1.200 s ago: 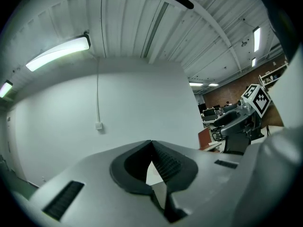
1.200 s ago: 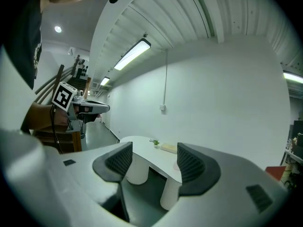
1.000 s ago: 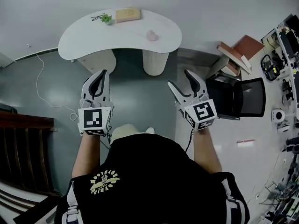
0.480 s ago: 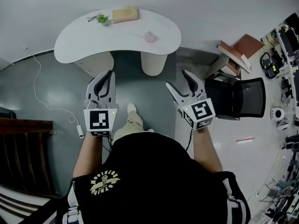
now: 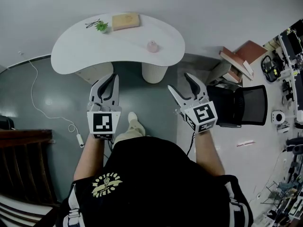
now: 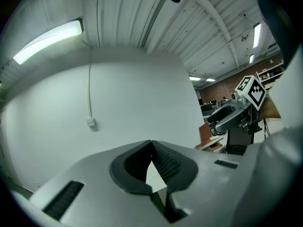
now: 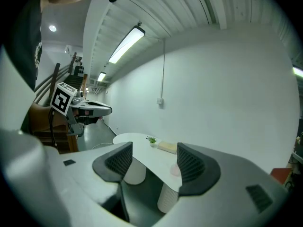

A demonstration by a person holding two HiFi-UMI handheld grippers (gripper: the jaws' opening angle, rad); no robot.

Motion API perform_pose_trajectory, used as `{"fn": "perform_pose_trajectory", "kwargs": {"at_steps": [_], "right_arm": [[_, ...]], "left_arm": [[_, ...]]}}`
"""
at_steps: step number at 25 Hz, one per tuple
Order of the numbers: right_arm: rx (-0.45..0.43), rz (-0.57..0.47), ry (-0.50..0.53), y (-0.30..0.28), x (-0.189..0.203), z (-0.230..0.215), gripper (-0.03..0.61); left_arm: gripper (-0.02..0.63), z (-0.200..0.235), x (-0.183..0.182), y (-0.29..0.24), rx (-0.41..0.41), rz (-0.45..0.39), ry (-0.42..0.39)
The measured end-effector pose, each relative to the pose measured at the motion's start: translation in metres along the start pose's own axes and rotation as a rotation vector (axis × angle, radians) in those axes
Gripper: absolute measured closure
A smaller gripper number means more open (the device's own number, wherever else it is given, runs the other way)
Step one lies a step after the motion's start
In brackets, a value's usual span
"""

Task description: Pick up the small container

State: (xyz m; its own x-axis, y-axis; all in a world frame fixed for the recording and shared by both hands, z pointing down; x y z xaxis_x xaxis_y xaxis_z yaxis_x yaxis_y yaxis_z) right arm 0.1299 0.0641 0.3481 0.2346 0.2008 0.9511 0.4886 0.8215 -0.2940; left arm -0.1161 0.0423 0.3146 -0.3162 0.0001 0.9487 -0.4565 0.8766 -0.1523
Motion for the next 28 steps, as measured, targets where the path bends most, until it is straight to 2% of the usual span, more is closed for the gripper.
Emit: {"fn": "perform_pose_trajectory", "kwargs": {"at_steps": [8, 21, 28], "right_arm": [[-0.004, 0.013, 0.015, -0.075, -0.03, -0.019, 0.295], [0.04, 0.039, 0.027, -0.175, -0.064, -0.041, 0.295], [0.075, 0.045, 0.004, -0.211, -0.068, -0.053, 0.295]], "left_arm": [[0.594, 0.055, 0.01, -0.059, 0.026, 0.027, 0.008], [0.592, 0.137, 0.026, -0.14, 0.091, 0.011, 0.042], [0.592, 0.159, 0.032, -0.178, 0.133, -0.014, 0.038]]}}
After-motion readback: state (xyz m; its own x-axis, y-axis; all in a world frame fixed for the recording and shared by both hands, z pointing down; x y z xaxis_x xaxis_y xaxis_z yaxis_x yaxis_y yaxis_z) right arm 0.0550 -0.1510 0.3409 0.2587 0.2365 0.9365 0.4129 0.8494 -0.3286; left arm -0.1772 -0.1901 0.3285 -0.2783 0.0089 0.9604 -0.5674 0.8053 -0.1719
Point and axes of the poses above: the fingertips, and each gripper's own axes: y backward along the fingers, z to its left, x out of its underside, the point moved 5 cm from there along y, backward along the fingers, and after that the axes turned 1 degree about z, right-handed, at the moved point
